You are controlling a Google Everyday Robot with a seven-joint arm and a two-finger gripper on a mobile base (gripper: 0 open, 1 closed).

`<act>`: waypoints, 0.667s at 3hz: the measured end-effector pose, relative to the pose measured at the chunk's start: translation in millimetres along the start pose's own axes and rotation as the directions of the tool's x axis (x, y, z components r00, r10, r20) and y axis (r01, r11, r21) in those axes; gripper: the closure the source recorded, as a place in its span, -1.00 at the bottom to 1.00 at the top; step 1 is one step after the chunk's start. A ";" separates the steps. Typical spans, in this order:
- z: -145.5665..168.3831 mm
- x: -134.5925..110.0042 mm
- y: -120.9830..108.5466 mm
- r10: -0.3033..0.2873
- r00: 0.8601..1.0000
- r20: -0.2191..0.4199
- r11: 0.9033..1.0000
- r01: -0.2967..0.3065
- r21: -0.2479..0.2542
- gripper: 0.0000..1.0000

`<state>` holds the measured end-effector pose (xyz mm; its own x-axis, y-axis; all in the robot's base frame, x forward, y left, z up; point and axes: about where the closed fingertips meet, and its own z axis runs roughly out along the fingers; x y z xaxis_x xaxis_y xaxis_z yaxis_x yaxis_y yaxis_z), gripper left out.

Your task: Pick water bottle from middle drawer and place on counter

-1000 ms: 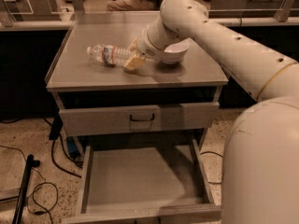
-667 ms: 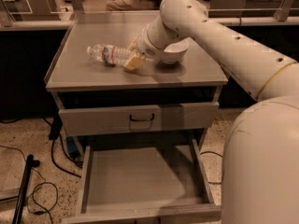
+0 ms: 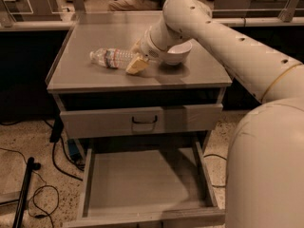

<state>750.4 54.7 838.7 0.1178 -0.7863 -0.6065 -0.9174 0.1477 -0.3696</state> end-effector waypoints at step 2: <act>0.2 0.0 0.1 0.000 1.000 0.000 1.000 0.000 0.000 -1.00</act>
Offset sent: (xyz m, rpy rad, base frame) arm 0.0000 0.0000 0.0000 0.0000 0.0001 0.0000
